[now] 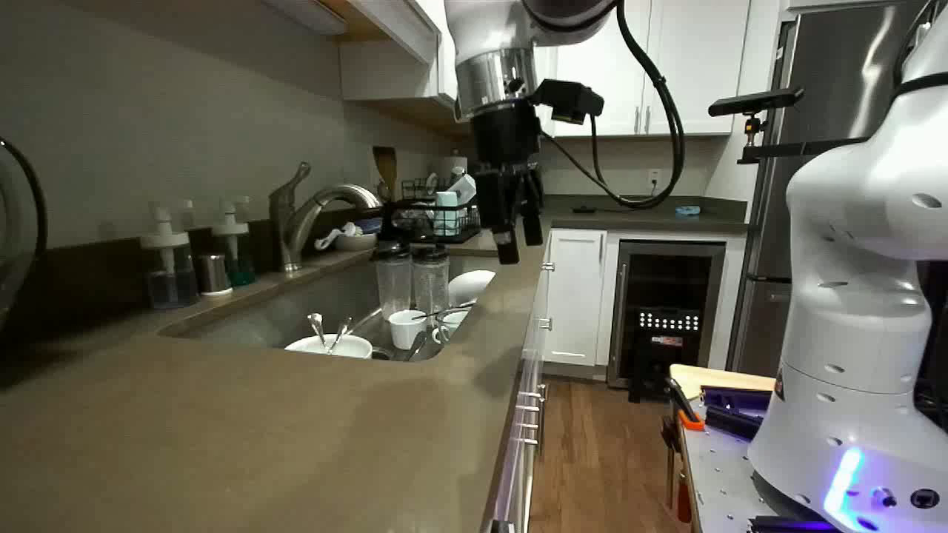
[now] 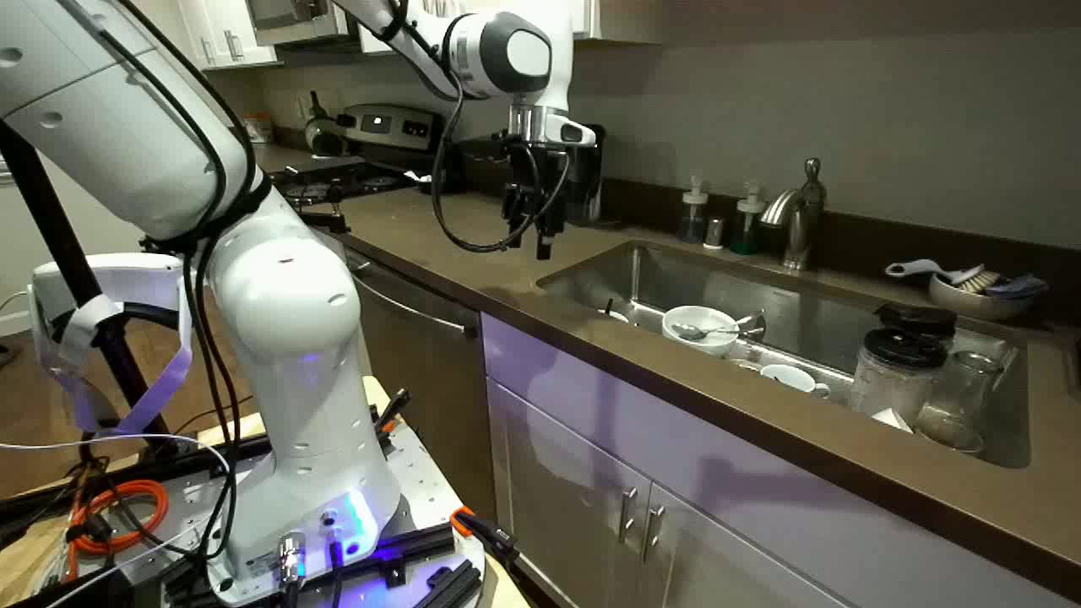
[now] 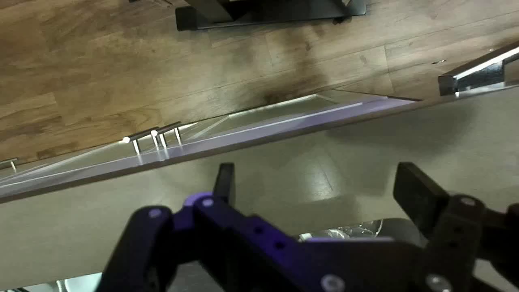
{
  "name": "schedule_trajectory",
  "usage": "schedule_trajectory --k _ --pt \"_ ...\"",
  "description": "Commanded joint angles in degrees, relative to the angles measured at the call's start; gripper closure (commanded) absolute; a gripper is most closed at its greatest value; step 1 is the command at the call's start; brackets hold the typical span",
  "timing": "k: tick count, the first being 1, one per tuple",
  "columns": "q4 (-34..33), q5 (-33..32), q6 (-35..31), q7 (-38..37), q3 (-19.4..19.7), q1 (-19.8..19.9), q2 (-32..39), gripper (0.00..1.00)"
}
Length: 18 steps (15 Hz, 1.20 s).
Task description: Turn on the faucet of the sink.
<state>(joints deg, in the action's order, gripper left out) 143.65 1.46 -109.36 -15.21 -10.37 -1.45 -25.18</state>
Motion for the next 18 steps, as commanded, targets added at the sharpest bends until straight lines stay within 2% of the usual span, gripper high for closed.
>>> schedule_trajectory --k 1,12,18 --pt "-0.06 -0.33 0.07 -0.28 0.80 -0.84 0.07 0.00" --pt "-0.06 -0.33 0.07 -0.28 0.80 -0.84 0.07 0.00" --pt "-6.17 -5.65 -5.98 -3.58 2.60 3.20 2.93 0.00"
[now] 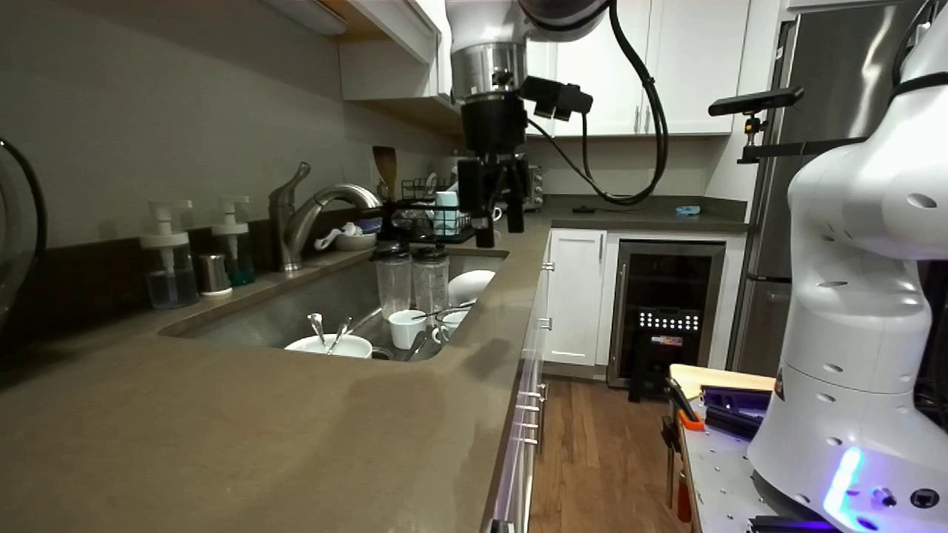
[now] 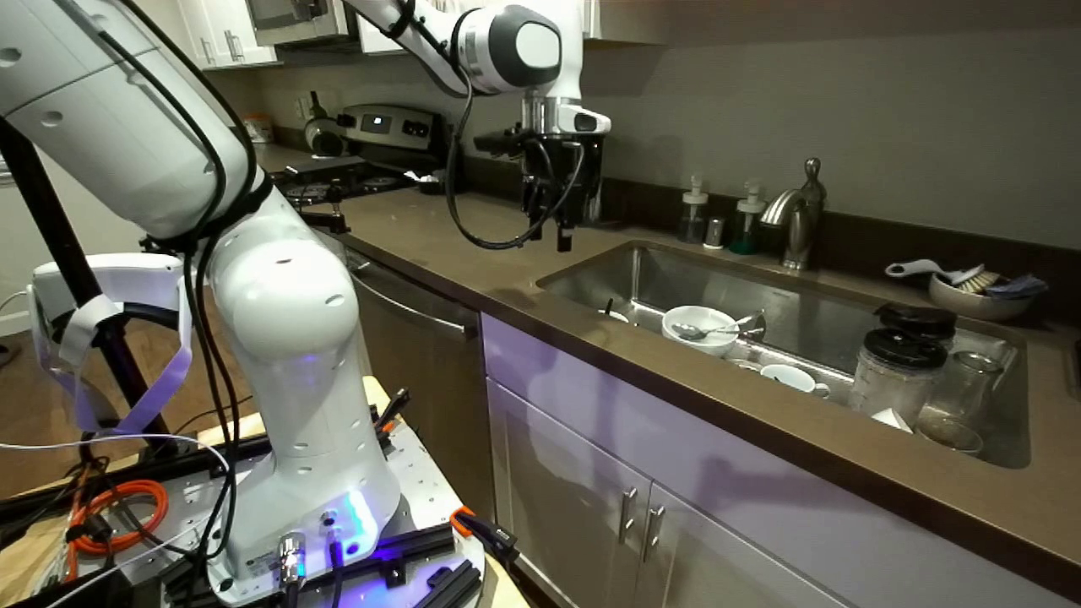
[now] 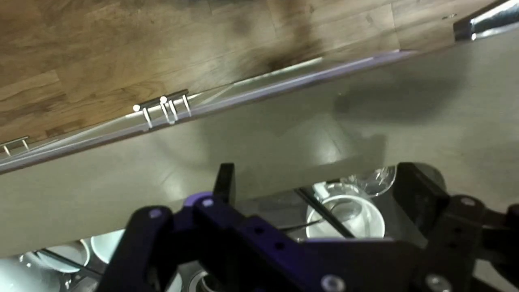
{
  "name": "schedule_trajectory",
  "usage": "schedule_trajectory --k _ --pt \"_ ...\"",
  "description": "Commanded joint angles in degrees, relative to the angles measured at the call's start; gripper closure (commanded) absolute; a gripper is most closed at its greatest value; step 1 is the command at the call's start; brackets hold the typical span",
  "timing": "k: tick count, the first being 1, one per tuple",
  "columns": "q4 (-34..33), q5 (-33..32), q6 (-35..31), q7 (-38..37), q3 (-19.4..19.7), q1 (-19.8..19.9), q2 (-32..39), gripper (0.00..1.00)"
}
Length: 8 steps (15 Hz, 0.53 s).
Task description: Turn on the faucet of the sink.
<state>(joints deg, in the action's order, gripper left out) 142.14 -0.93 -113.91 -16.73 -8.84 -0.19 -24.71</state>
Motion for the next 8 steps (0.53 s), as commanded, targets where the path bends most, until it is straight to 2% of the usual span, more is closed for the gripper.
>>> schedule_trajectory --k 1,5,8 --pt "-6.12 -4.14 -2.24 -2.44 1.57 2.62 3.20 0.00" --pt "-14.17 -6.03 -5.09 -0.80 4.44 4.24 6.58 0.00" --pt "-18.30 -2.47 -12.14 1.42 6.70 3.12 8.88 0.00"
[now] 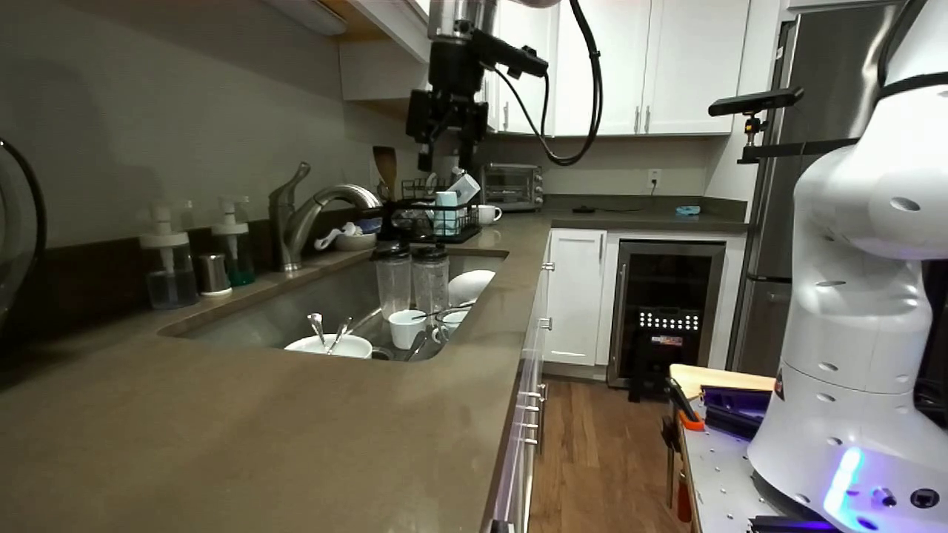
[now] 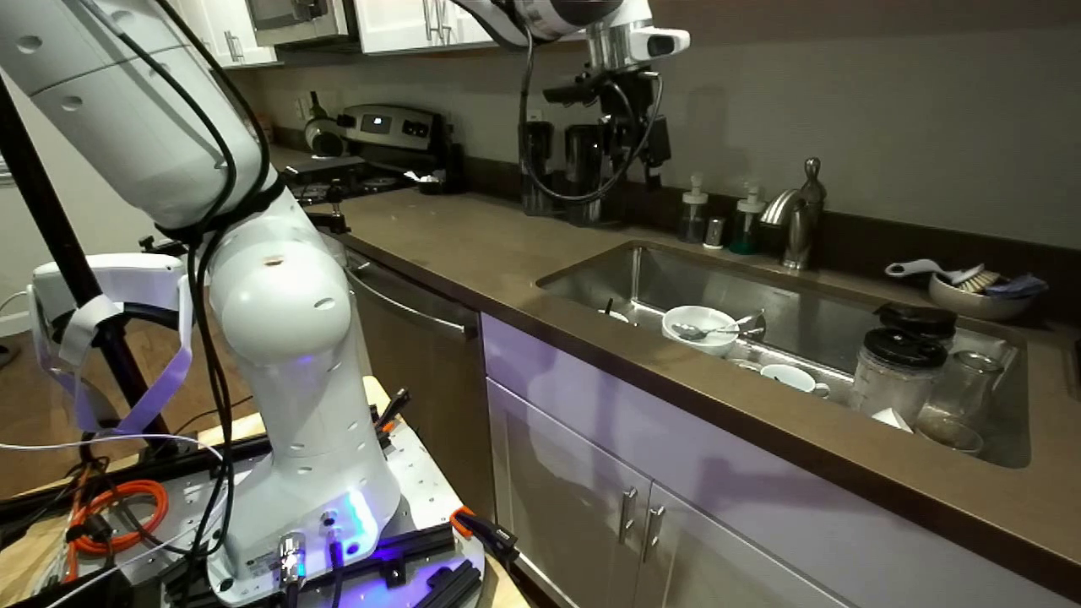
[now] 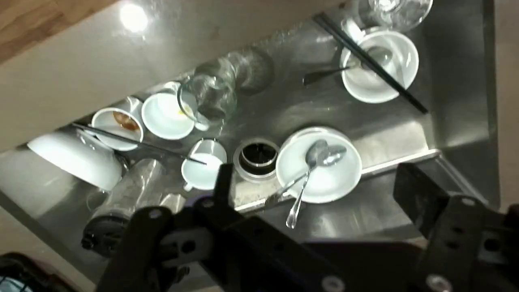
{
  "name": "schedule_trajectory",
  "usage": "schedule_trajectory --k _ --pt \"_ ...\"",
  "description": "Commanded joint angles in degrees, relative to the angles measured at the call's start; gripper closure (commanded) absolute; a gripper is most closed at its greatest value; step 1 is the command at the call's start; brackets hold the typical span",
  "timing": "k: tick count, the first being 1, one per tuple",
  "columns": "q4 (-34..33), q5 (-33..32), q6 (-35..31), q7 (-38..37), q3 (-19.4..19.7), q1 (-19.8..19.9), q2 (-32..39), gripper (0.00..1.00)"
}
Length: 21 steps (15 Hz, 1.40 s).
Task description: Turn on the faucet of the sink.
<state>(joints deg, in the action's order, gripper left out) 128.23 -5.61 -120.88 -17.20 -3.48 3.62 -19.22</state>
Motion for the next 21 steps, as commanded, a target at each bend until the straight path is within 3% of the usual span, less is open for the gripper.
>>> schedule_trajectory --k 1,9,14,15,16,21 --pt "-5.15 3.76 -7.93 2.38 1.85 -1.08 4.12 0.00" --pt "0.81 21.05 -37.33 8.95 5.09 -4.45 6.39 0.00" --pt "1.80 18.93 -35.89 6.76 4.81 -3.52 6.75 0.00" --pt "2.01 22.07 -37.22 8.14 5.32 -4.92 6.71 0.00" --pt "3.83 21.42 -45.98 7.73 4.36 -4.89 7.32 0.00" --pt "7.15 20.35 -68.86 8.09 3.49 -6.87 10.41 0.00"
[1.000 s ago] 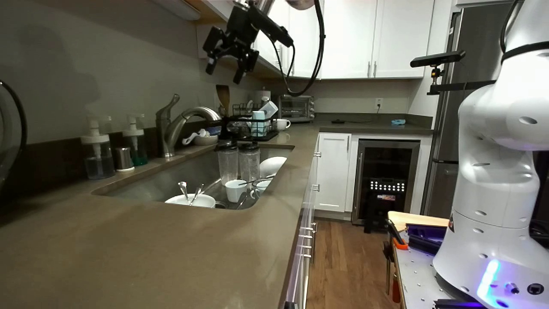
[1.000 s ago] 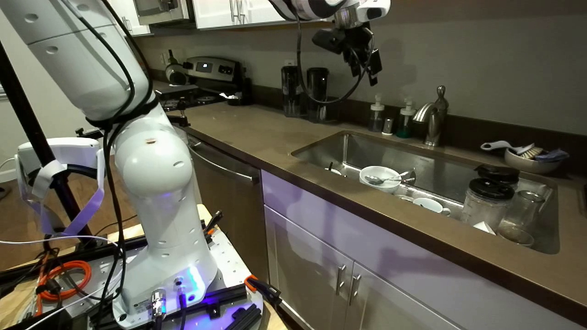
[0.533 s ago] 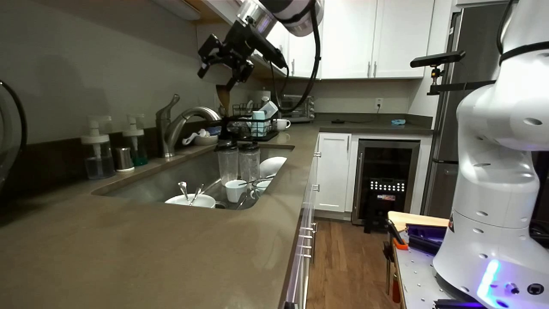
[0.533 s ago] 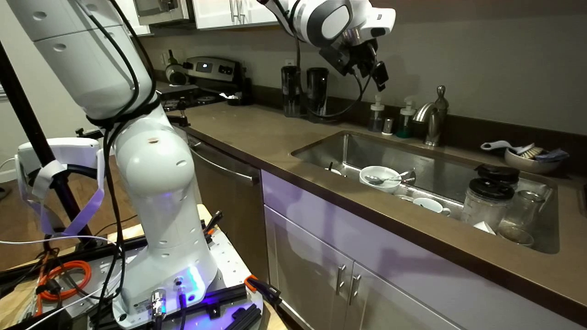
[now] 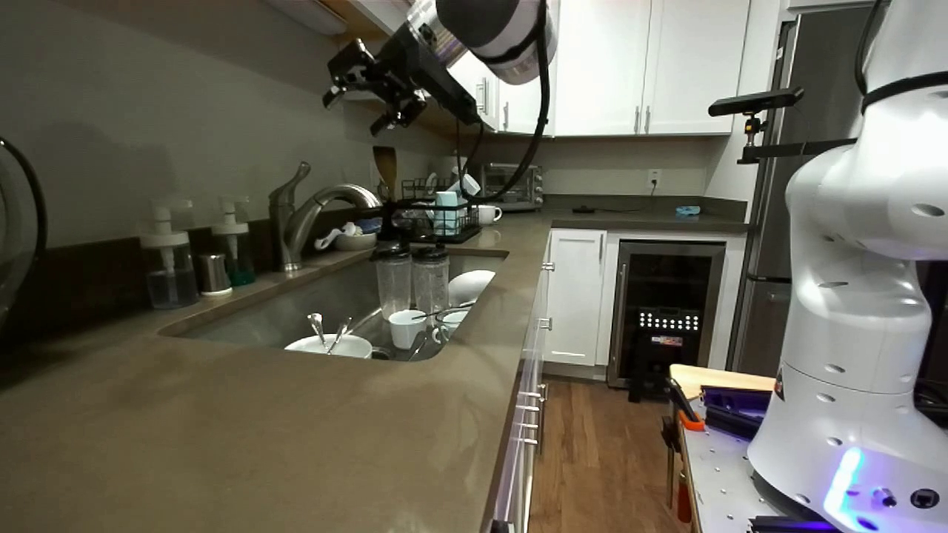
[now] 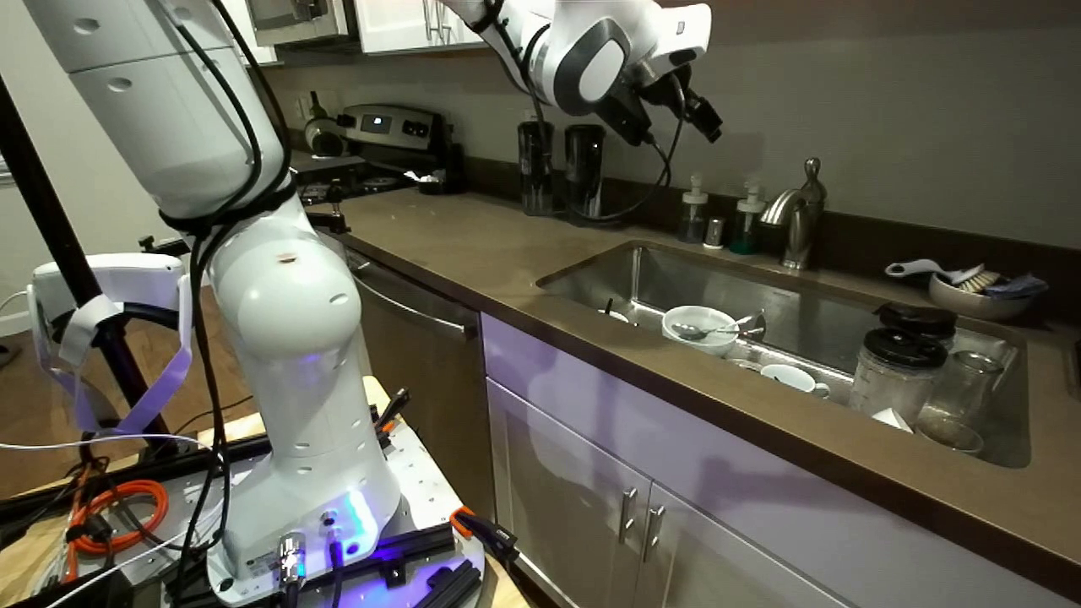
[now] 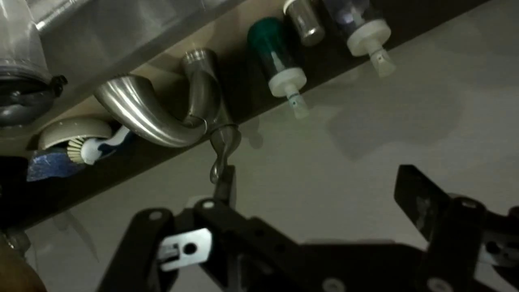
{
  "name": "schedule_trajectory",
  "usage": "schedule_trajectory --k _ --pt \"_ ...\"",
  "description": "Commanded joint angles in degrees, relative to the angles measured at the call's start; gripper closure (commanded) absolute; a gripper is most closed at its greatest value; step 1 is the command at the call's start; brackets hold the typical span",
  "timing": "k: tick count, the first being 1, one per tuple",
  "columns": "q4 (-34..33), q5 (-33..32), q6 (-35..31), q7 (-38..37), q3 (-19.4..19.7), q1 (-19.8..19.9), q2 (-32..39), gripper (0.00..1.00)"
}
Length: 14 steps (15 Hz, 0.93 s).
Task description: Turn on the faucet of the sink.
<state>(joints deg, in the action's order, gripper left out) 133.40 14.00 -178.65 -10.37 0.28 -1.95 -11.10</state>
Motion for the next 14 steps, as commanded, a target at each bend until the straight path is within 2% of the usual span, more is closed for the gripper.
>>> schedule_trajectory --k 1,2,3,5,6,10,14 --pt "3.01 0.23 -14.67 0.65 -0.49 -1.39 3.15 0.00" --pt "3.78 -0.28 -17.52 0.64 -0.47 -1.44 3.98 0.00" --pt "4.43 -1.55 -20.03 0.66 -1.06 -0.19 4.94 0.25" --pt "5.35 -0.86 -24.93 3.53 -1.21 0.81 6.79 0.32" --pt "2.71 0.37 -20.66 6.19 -1.61 2.31 5.26 0.40" --pt "0.25 0.96 -20.30 13.30 -2.12 5.58 5.93 0.67" --pt "-2.92 0.08 -19.67 16.83 -2.88 6.65 7.91 0.93"
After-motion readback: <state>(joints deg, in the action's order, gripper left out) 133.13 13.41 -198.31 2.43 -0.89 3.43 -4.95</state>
